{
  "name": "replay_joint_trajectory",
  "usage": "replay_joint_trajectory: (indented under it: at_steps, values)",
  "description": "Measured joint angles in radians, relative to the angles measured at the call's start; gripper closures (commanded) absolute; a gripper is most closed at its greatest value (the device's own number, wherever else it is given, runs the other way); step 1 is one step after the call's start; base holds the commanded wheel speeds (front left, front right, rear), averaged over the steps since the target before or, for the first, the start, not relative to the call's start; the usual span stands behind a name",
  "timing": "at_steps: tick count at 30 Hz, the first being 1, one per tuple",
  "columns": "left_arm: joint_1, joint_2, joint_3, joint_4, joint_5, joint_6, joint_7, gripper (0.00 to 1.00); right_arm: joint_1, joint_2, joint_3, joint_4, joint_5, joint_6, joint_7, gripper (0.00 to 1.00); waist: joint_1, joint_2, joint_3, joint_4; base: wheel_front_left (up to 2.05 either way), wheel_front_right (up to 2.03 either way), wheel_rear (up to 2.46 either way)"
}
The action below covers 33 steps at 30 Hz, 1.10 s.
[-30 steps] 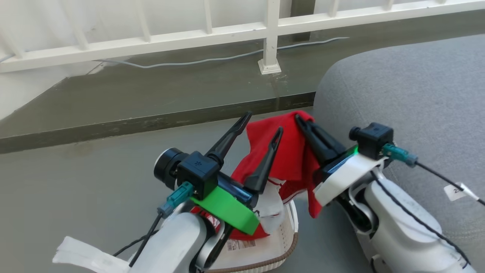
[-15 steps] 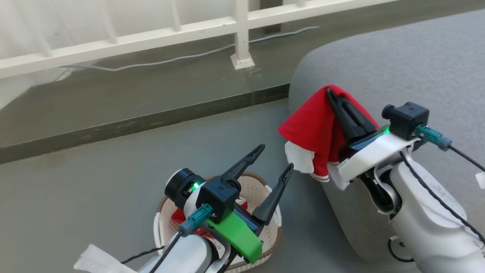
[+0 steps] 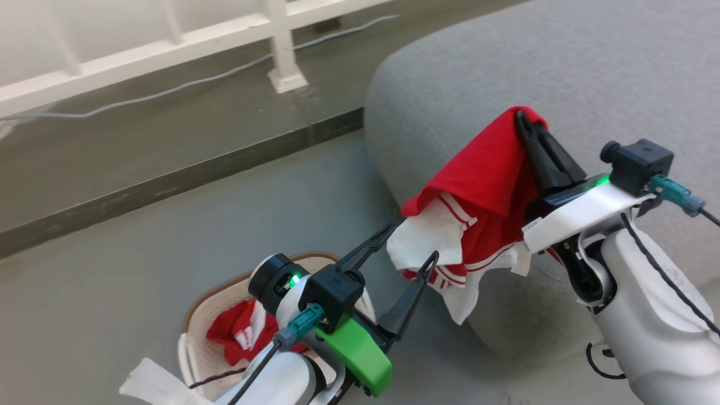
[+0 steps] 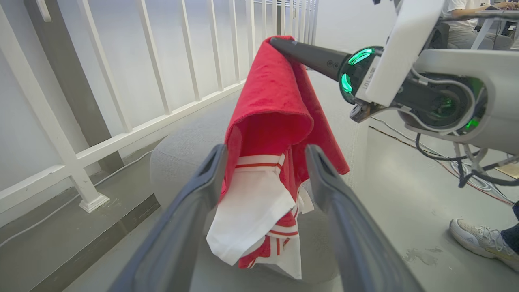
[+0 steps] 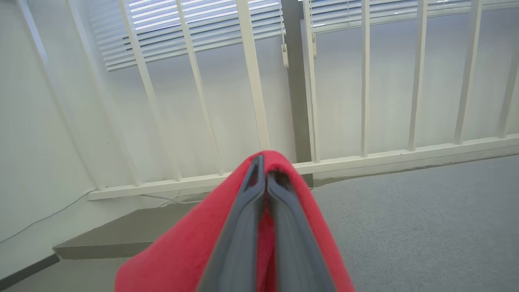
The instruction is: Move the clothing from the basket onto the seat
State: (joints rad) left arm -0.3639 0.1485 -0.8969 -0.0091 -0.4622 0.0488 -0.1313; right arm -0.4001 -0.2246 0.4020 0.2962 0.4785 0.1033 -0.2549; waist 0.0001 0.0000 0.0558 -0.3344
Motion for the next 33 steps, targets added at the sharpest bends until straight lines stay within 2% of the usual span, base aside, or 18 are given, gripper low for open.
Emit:
replay_joint_trajectory:
  at_steps: [10, 15, 28, 33]
  values:
    - [-0.001, 0.005, 0.012, 0.001, 0.008, 0.008, 0.023, 0.00, 0.026, -0.003, -0.079, -0.009, 0.017, -0.001, 0.000, 1.00, 0.0000, 0.0000, 0.047, -0.117, 0.00, 0.00, 0.00]
    - [-0.007, 0.005, 0.002, 0.004, 0.010, 0.007, 0.042, 0.00, 0.026, -0.013, -0.128, -0.012, 0.024, -0.001, 0.000, 1.00, 0.0000, 0.0000, 0.086, -0.154, 0.00, 0.00, 0.00]
    - [-0.094, -0.007, -0.014, 0.013, 0.063, 0.007, 0.081, 0.00, 0.012, -0.028, -0.278, -0.028, 0.046, 0.000, 0.000, 1.00, 0.0000, 0.0000, 0.204, -0.178, 0.00, 0.00, 0.00]
    - [-0.146, -0.012, -0.015, 0.021, 0.072, 0.004, 0.096, 0.00, -0.072, -0.041, -0.349, -0.024, 0.055, 0.001, 0.000, 1.00, 0.0000, 0.0000, 0.258, -0.170, 0.00, 0.00, 0.00]
